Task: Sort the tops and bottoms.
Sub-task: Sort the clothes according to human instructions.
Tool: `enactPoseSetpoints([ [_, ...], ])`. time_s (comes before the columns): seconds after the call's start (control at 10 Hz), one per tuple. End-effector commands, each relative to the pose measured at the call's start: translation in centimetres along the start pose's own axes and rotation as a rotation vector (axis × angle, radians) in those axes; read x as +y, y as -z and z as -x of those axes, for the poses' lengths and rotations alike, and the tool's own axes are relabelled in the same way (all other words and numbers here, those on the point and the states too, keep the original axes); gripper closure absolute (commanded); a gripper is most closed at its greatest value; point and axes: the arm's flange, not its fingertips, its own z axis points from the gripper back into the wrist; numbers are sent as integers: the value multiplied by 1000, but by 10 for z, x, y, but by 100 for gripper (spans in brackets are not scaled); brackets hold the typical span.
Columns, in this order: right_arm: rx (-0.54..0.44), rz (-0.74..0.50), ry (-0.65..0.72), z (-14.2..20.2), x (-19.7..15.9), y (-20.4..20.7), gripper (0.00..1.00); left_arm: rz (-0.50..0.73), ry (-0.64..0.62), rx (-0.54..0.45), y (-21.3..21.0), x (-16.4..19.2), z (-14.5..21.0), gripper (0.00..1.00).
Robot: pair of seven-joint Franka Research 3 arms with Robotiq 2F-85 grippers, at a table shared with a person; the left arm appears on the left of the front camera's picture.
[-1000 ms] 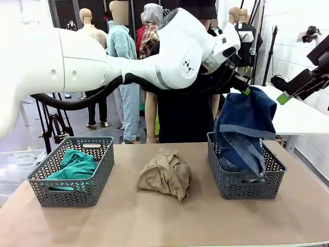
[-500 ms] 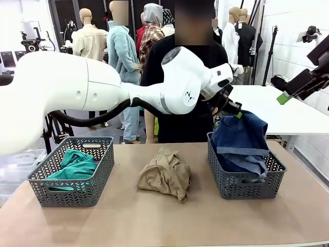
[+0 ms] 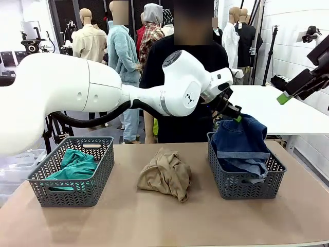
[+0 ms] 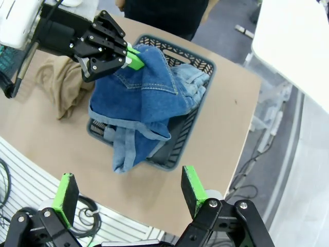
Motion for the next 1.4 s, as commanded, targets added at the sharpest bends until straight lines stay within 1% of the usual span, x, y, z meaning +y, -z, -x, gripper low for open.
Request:
enactPoseSetpoints([
  [0.0,14,4,-1,0,1,-1,0,25,-1,17,12,0,7,100],
  [0.1,14,4,-1,0,1,-1,0,98,9,-29,30,0,16,100],
  [0.2,14,4,-1,0,1,-1,0,144,20,-31,45,-4,24,100],
  [0.4,14,4,-1,0,1,-1,0,147,22,32,68,-6,43,100],
  [0.6,14,4,-1,0,1,-1,0,76,15,121,86,5,65,100],
  [0.7,14,4,-1,0,1,-1,0,83,-10,149,93,8,72,100],
  [0.9,14,4,-1,0,1,-1,0,89,-17,176,98,9,76,100],
  [1.1,14,4,-1,0,1,-1,0,122,-24,186,100,9,77,100],
  [1.3,14,4,-1,0,1,-1,0,116,-6,192,98,8,74,100],
])
